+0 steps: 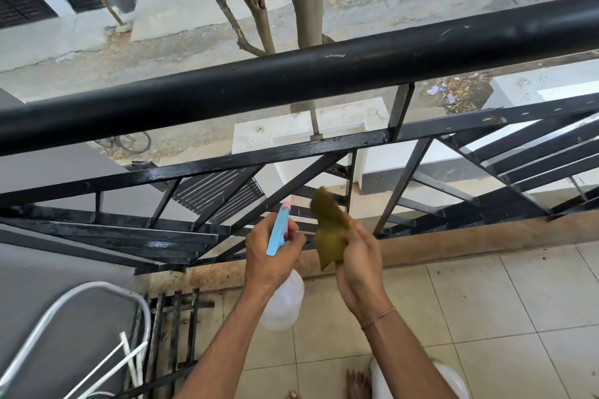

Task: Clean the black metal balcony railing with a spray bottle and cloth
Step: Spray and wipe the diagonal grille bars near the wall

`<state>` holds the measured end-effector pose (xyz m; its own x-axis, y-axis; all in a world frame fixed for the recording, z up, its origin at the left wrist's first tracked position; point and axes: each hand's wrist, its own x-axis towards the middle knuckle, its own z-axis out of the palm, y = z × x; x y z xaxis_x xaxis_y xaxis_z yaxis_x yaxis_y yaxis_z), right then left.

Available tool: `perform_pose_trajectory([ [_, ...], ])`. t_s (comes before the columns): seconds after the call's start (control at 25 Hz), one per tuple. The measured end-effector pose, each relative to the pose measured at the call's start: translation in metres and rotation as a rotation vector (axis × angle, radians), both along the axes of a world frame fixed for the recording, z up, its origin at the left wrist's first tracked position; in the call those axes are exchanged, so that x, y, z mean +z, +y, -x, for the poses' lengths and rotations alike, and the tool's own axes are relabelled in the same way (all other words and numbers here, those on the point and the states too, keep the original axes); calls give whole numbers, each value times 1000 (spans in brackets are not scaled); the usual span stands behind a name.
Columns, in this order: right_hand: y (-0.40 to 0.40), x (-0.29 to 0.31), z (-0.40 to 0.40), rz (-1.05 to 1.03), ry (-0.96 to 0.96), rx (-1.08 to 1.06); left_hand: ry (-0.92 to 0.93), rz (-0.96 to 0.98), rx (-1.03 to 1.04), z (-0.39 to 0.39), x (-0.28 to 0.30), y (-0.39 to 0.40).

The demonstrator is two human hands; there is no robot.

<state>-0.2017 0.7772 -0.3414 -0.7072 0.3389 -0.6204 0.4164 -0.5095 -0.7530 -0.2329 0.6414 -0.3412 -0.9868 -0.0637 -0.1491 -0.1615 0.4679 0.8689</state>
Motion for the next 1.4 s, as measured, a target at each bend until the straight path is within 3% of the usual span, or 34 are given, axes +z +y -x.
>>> perform_pose_trajectory([
  [0.08, -3, 5, 13, 3, -14, -103, 15, 1, -3, -3, -3, -5],
  [0.16, -9, 2, 23, -203, 0, -98, 11, 1, -3, -4, -7, -10],
  [0.32, -32, -25, 64, -751, 138, 224, 1, 14, -25, -2, -17, -21],
  [0.44, -45, -49, 94, -950, 241, 394, 1, 26, -35, 0, -25, -30],
  [0.6, -39, -58, 84, -865, 494, 413, -1, 27, -49, 4, -26, -36],
  [0.68, -35, -67, 73, -930, 562, 476, -2, 24, -49, 6, -24, -35],
  [0.88, -8, -100, 59, -1181, 427, 697, -22, 20, -58, 14, -24, -29],
  [1.04, 9, -118, 51, -1177, 194, 653, -4, 41, -76, 18, -27, -24],
  [1.2, -18, -103, 64, -1038, 101, 474, -14, 35, -64, 19, -31, -24],
  [1.4, -37, -69, 68, -946, 470, 500, 0, 43, -73, 17, -40, -34],
])
